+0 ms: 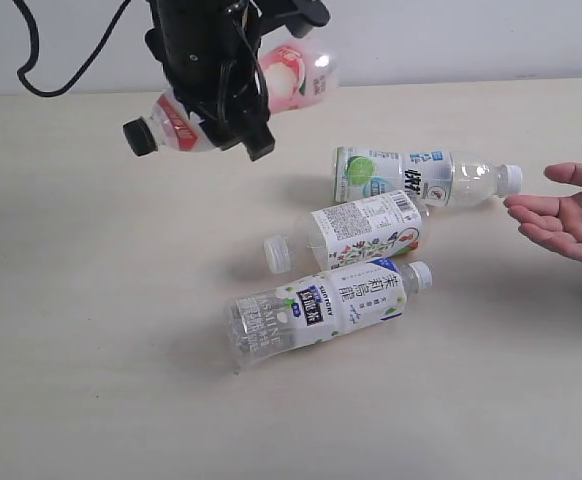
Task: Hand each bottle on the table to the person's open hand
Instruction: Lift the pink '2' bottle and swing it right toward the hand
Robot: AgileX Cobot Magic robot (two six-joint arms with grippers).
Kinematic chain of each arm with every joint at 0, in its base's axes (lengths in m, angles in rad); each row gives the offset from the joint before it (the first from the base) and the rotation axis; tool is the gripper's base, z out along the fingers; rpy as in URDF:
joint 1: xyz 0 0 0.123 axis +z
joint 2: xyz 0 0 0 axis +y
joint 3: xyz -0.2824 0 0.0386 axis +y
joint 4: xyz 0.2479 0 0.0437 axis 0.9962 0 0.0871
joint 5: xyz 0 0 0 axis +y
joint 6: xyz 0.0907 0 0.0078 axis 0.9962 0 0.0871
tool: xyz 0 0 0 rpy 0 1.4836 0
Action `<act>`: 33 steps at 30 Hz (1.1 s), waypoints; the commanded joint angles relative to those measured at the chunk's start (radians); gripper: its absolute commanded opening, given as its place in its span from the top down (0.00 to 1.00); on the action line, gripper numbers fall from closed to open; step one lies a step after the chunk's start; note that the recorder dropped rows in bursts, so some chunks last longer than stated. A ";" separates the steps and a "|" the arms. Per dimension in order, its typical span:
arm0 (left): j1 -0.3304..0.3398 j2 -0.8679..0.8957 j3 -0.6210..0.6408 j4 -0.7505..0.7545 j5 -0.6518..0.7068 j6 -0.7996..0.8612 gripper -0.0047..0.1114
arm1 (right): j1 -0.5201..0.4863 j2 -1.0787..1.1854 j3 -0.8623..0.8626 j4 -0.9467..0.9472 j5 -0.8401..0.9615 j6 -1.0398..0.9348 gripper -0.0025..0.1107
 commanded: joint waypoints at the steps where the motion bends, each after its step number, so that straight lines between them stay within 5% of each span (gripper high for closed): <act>1: -0.066 -0.038 0.003 0.006 -0.013 -0.054 0.96 | -0.006 -0.006 0.005 -0.002 -0.008 0.001 0.98; 10: -0.155 -0.040 0.003 0.008 -0.051 -0.178 0.96 | -0.006 -0.006 0.005 -0.002 -0.008 0.001 0.98; 27: -0.160 -0.040 0.001 -0.007 -0.085 -0.303 0.96 | -0.006 -0.006 0.005 -0.002 -0.008 0.001 0.98; 30: -0.160 -0.040 0.001 -0.087 -0.104 -0.379 0.96 | -0.006 -0.006 0.005 -0.002 -0.008 0.001 0.98; 33: -0.160 -0.040 0.001 -0.406 -0.261 -0.446 0.96 | -0.006 -0.006 0.005 -0.002 -0.008 0.001 0.98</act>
